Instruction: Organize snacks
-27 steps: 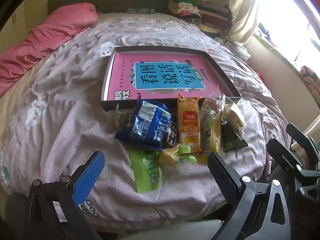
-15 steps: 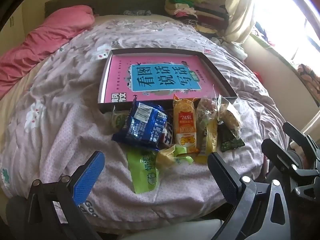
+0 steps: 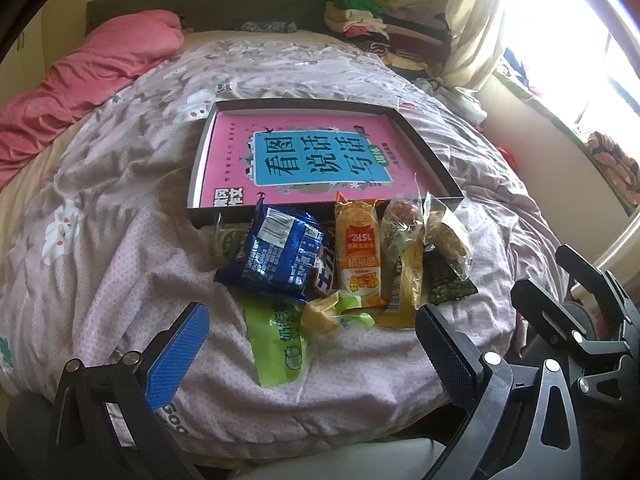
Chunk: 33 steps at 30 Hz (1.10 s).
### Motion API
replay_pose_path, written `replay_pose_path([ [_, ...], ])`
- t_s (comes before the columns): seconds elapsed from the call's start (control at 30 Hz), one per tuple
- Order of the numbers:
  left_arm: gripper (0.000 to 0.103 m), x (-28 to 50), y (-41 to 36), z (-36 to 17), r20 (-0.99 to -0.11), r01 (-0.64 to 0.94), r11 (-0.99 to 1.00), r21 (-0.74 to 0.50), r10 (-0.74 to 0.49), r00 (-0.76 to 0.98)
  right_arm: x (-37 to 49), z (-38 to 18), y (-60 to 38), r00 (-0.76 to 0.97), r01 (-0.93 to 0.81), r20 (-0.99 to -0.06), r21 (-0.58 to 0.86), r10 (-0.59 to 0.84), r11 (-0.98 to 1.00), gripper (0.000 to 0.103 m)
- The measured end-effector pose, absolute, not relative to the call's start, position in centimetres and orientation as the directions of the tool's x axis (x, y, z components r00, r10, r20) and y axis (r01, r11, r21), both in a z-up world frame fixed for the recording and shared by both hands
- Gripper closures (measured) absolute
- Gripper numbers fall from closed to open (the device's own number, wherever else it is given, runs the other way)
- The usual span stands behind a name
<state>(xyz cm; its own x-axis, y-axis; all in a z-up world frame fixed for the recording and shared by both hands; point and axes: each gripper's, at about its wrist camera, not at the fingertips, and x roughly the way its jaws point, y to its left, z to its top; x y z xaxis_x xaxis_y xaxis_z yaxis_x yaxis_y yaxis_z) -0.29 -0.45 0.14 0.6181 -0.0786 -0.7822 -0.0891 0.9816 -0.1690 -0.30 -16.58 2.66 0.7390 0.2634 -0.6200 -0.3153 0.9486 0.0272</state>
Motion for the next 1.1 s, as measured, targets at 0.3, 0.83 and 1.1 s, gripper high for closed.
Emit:
replay_pose_path([
  [0.3,0.001,-0.29,-0.54,0.07,-0.782,-0.087,0.982,-0.167,-0.078,0.619,-0.38,2.69,-16.63,0.74,-0.315,-0.619,0.027,0.264,0.949,0.001],
  [0.83,0.001,-0.38,-0.65,-0.05,-0.782,-0.084,0.981,-0.173,-0.085,0.617,-0.39,2.75,-16.74,0.74,-0.311,-0.619,0.029,0.262,0.95,0.001],
  [1.1,0.001,-0.35,-0.8,-0.03,-0.784,-0.081,0.981,-0.175,-0.088,0.615,-0.36,2.78,-16.79,0.741,-0.31,-0.619,0.03,0.262,0.95,0.001],
])
